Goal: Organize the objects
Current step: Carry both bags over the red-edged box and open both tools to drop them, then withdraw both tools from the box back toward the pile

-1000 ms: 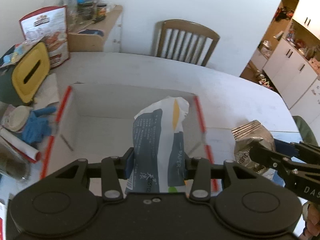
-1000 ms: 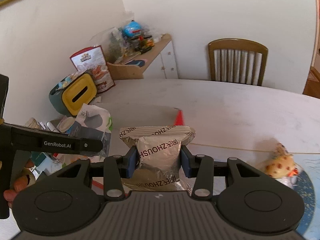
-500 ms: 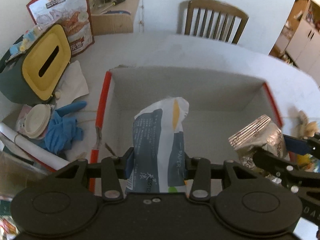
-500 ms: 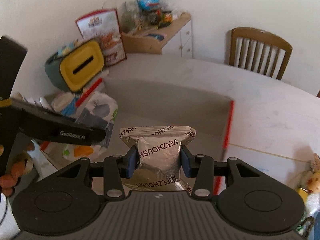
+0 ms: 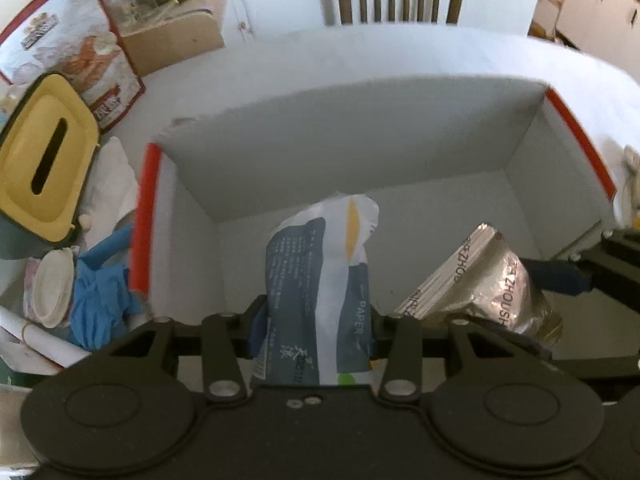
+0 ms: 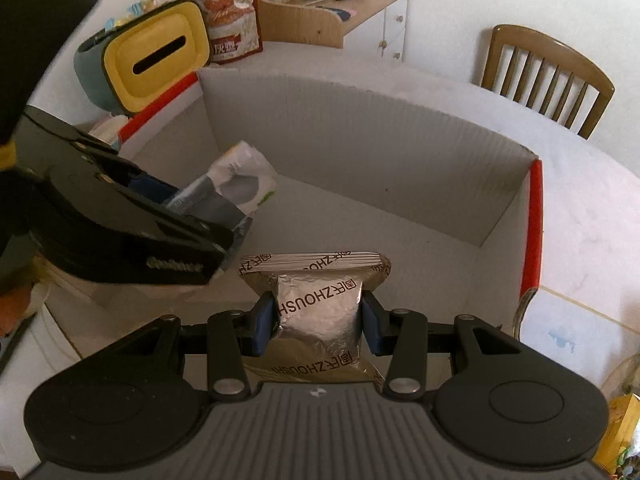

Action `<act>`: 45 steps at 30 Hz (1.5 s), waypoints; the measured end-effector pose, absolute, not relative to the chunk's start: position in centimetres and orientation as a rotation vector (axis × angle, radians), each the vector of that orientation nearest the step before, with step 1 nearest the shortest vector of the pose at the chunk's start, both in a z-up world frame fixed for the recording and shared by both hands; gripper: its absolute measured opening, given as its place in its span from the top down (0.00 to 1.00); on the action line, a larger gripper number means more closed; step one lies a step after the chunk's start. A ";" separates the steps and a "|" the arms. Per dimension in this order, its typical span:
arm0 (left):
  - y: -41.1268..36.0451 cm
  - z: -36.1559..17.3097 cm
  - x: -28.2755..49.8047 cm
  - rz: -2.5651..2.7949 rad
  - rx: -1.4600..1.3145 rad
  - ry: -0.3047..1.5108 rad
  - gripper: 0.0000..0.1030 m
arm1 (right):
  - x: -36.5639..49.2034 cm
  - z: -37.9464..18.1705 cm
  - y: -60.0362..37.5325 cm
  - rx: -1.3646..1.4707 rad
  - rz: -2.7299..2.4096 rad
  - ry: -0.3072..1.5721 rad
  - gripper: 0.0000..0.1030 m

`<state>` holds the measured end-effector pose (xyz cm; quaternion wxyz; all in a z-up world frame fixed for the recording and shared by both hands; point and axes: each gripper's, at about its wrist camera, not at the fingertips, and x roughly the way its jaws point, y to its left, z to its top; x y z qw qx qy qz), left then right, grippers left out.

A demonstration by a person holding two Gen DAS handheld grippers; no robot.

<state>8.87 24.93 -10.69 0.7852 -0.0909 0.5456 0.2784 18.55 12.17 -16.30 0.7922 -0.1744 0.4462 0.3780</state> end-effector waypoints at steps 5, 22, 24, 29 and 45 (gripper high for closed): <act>25.6 -12.1 9.4 0.595 -0.230 1.249 0.58 | 18.8 -16.6 12.7 -0.412 0.801 0.995 0.57; 26.2 -12.1 8.4 0.557 -0.290 1.303 0.39 | 18.7 -16.2 12.8 -0.464 0.799 1.050 0.50; 26.1 -11.7 7.9 0.554 -0.296 1.289 0.38 | 18.6 -15.7 12.3 -0.453 0.802 1.038 0.49; 25.8 -10.0 6.4 0.547 -0.297 1.242 0.33 | 18.3 -14.0 11.0 -0.407 0.813 1.014 0.48; 23.2 -2.7 5.8 0.544 -0.260 1.024 0.31 | 17.4 -7.5 4.6 -0.211 0.833 0.895 0.40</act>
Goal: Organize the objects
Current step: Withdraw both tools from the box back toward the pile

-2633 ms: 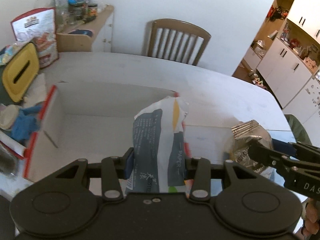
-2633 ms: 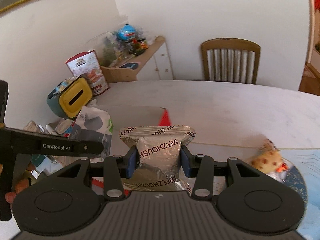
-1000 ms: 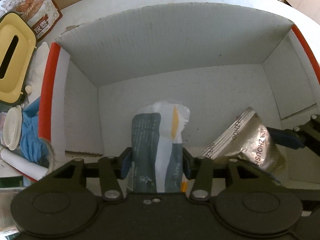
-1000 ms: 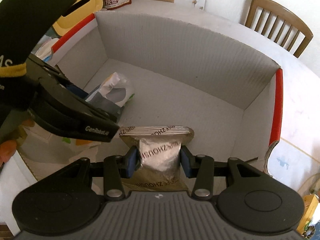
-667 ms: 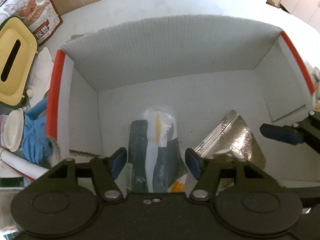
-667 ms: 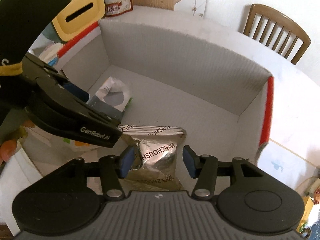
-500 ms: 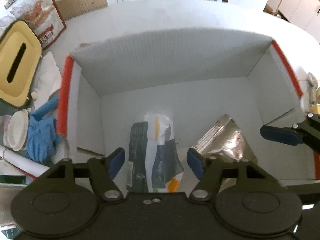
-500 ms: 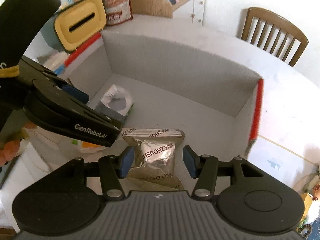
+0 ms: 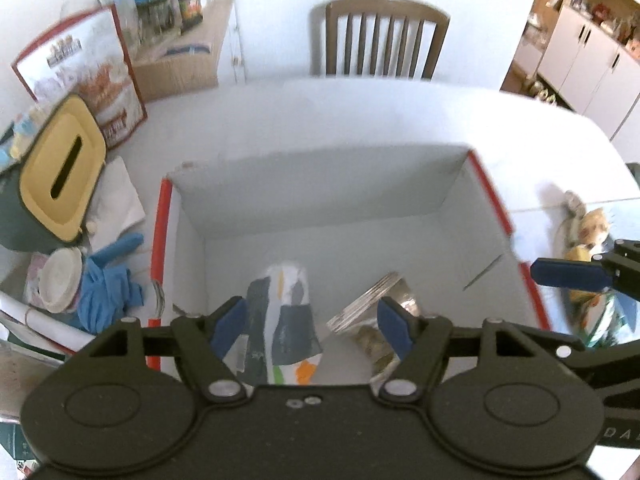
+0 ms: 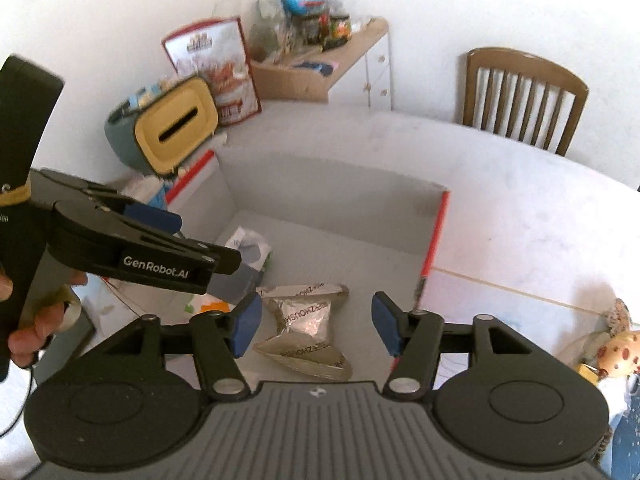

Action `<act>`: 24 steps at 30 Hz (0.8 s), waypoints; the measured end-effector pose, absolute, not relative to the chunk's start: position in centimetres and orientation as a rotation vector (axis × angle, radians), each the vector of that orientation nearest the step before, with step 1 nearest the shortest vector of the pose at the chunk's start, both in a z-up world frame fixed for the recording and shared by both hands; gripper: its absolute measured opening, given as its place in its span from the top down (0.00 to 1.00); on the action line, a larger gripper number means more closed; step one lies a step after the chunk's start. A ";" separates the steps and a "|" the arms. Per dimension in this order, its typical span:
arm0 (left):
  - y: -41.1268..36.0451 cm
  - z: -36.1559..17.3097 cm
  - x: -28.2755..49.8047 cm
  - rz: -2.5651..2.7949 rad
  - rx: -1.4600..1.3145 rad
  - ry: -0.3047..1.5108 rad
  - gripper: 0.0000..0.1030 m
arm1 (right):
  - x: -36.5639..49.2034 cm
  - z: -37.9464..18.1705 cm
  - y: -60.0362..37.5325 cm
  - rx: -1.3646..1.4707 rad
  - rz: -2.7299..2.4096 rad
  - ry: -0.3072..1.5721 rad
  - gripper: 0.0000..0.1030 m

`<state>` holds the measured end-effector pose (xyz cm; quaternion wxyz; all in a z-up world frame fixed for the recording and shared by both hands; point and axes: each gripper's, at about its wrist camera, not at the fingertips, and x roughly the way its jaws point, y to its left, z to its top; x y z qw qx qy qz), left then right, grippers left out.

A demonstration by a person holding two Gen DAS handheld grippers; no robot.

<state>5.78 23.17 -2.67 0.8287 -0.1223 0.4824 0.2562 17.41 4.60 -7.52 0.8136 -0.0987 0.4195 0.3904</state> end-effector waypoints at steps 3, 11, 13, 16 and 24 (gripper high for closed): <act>21.7 -1.4 5.6 0.542 -0.249 0.986 0.30 | 17.0 -6.4 3.1 -0.184 0.826 0.866 0.40; 18.1 0.8 5.5 0.526 -0.224 0.916 0.26 | 16.3 -4.6 -1.7 -0.115 0.799 0.825 0.38; 17.0 0.9 5.5 0.523 -0.215 0.903 0.26 | 16.2 -4.4 -2.9 -0.101 0.791 0.818 0.38; 15.4 1.1 5.4 0.520 -0.195 0.883 0.24 | 15.9 -4.2 -5.0 -0.077 0.779 0.807 0.38; 11.7 1.4 5.5 0.502 -0.179 0.833 0.22 | 14.9 -3.6 -10.1 -0.016 0.745 0.744 0.36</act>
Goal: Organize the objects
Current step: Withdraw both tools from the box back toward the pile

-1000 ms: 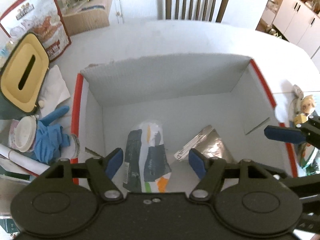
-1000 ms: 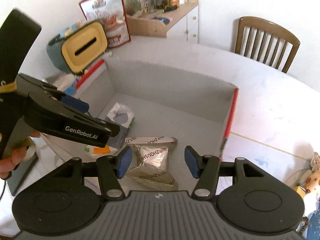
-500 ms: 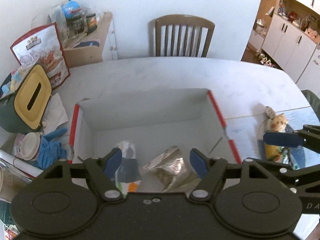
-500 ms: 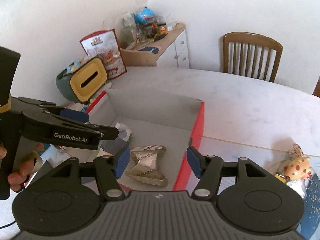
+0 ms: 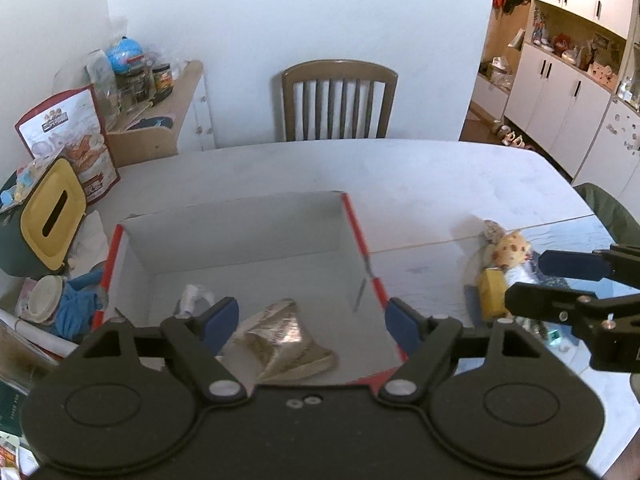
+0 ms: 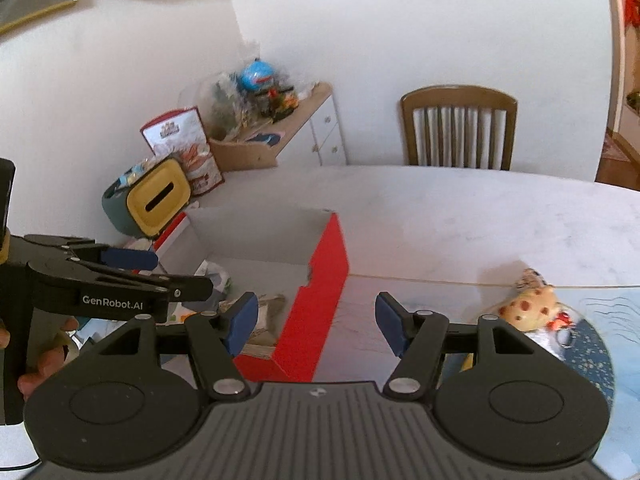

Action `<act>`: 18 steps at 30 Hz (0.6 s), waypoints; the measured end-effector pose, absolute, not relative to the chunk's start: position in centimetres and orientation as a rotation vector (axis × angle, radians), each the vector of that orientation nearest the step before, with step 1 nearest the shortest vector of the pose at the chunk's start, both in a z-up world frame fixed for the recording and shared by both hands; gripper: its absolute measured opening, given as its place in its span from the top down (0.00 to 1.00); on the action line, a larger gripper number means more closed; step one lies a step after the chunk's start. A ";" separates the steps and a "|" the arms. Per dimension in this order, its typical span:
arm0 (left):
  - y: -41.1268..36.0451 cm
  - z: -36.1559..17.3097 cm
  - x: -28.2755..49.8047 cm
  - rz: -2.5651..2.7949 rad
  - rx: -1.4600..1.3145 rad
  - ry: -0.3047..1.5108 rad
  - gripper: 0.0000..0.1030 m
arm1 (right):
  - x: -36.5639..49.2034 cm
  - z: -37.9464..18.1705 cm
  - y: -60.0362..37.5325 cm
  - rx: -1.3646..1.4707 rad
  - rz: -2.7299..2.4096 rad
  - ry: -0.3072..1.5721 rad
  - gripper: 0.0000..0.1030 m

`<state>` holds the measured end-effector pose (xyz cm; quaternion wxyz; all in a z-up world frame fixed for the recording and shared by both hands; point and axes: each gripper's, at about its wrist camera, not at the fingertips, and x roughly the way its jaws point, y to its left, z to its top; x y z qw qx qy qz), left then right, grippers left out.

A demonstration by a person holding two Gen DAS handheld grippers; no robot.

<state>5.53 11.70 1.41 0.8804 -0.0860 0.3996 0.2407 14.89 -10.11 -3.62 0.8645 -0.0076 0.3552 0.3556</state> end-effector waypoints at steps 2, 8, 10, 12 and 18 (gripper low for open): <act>10.7 1.6 5.6 0.496 -0.172 0.819 0.20 | 14.5 -3.6 -11.6 0.001 0.740 0.726 0.31; 8.2 1.7 6.1 0.473 -0.154 0.784 0.16 | 13.8 -4.1 -15.7 0.005 0.703 0.694 0.27; 7.4 1.5 6.4 0.466 -0.147 0.776 0.13 | 13.7 -4.5 -17.1 0.007 0.685 0.686 0.25; 6.5 1.3 6.8 0.457 -0.132 0.774 0.12 | 13.7 -4.8 -18.3 0.015 0.665 0.685 0.25; 4.8 0.7 8.0 0.422 -0.127 0.765 0.05 | 13.7 -5.6 -21.7 0.007 0.611 0.656 0.20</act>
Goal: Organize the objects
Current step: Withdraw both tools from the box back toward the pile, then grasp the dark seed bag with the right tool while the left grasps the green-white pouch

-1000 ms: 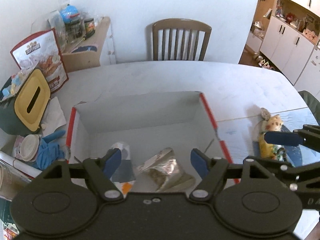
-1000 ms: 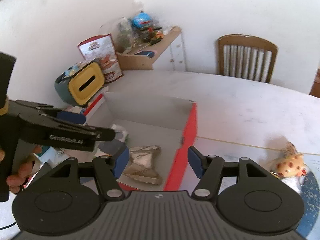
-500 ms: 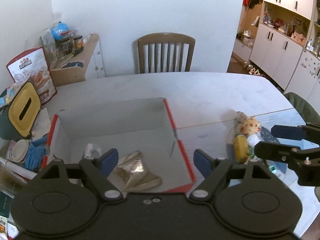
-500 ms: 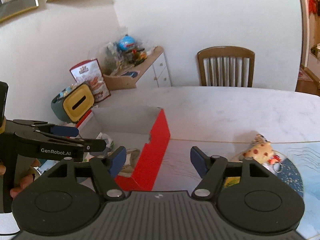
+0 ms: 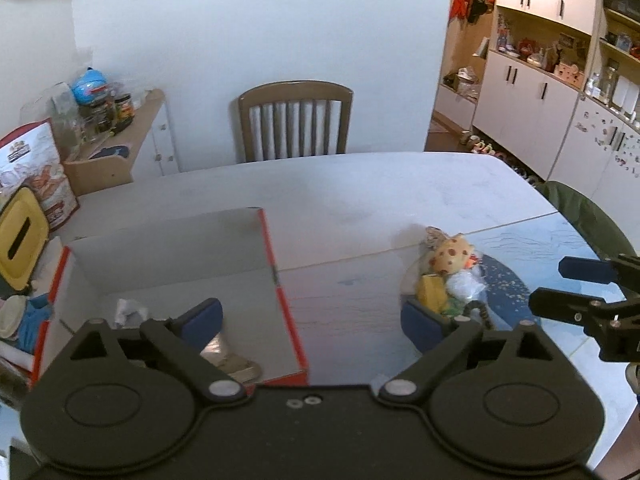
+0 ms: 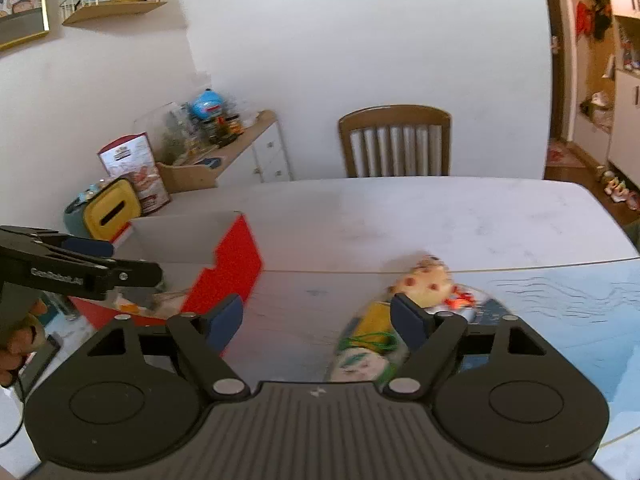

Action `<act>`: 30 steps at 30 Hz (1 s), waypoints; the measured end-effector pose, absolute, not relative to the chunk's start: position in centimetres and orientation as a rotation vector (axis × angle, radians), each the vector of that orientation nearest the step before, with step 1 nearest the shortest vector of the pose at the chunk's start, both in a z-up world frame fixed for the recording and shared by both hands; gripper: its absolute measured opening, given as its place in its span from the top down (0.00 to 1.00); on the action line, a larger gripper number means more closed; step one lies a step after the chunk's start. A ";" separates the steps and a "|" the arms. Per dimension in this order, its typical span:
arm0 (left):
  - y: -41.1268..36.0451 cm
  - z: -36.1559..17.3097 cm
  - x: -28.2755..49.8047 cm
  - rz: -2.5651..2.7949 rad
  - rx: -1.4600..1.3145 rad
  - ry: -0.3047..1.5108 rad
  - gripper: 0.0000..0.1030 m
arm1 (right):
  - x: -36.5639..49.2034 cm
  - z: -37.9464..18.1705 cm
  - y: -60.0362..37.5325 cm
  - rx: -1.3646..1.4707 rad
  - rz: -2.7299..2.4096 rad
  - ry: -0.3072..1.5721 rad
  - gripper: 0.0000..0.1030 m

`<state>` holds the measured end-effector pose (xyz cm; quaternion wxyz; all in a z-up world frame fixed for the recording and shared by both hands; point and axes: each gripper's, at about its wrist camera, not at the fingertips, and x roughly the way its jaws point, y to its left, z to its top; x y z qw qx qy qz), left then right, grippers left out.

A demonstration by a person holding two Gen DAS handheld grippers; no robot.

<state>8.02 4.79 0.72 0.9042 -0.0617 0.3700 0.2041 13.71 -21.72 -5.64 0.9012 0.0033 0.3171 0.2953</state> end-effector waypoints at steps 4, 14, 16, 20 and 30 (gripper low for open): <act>3.7 0.2 8.7 0.396 -0.109 0.755 0.01 | 13.8 -6.2 -24.3 0.020 0.570 0.652 0.19; 1.1 -1.5 11.9 0.327 -0.111 0.775 0.00 | 14.4 -8.3 -27.6 0.002 0.533 0.686 0.19; 0.5 -2.1 12.4 0.307 -0.112 0.778 0.00 | 14.2 -8.6 -27.8 -0.019 0.547 0.687 0.19; -0.5 -3.7 13.8 0.285 -0.110 0.808 0.00 | 14.1 -10.0 -27.6 -0.082 0.578 0.704 0.19; -1.9 -7.7 16.7 0.262 -0.162 0.887 0.01 | 14.6 -14.4 -26.0 -0.161 0.672 0.787 0.19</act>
